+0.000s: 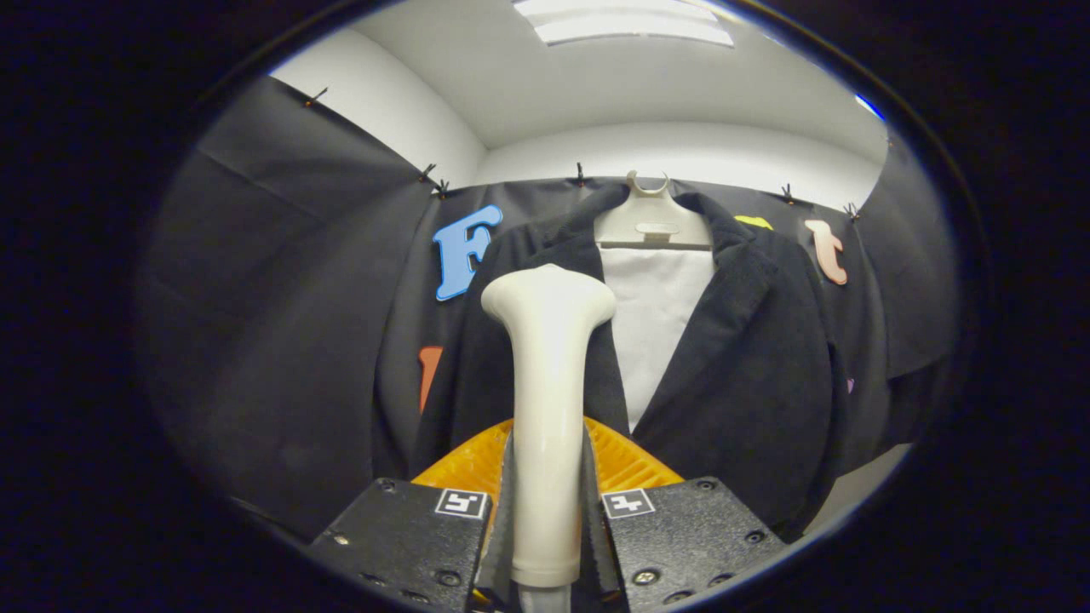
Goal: Iron the clothes twice with a garment steamer, once on the left side and once on the right side.
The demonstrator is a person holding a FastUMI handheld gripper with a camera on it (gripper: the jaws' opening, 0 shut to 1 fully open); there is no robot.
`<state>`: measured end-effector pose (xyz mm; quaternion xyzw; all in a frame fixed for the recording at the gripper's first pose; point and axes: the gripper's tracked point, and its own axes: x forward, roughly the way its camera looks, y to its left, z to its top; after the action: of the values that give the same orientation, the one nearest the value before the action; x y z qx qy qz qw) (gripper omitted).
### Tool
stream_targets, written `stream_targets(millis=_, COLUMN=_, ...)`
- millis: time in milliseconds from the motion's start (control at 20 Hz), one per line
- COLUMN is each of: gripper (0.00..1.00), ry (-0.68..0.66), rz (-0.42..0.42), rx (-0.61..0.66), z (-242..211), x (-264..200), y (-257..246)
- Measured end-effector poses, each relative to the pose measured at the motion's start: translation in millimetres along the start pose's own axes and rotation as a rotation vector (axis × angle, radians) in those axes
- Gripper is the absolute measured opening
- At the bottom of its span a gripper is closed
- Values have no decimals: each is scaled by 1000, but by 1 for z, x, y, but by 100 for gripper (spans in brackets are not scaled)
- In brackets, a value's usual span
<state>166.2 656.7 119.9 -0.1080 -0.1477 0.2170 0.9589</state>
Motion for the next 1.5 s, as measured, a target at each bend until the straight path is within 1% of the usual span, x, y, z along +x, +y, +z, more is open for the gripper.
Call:
stream_targets(millis=500, gripper=36, ry=86, rz=-26, rx=-16, z=-43, x=-32, y=-1)
stream_targets(millis=950, gripper=36, ry=172, rz=-12, rx=-38, z=-81, x=-67, y=1)
stream_targets(millis=1150, gripper=36, ry=264, rz=21, rx=-30, z=-110, x=-87, y=9)
stream_targets(millis=1250, gripper=36, ry=312, rz=16, rx=-20, z=-125, x=-93, y=6)
stream_targets(millis=1500, gripper=36, ry=371, rz=15, rx=-28, z=-144, x=-111, y=5)
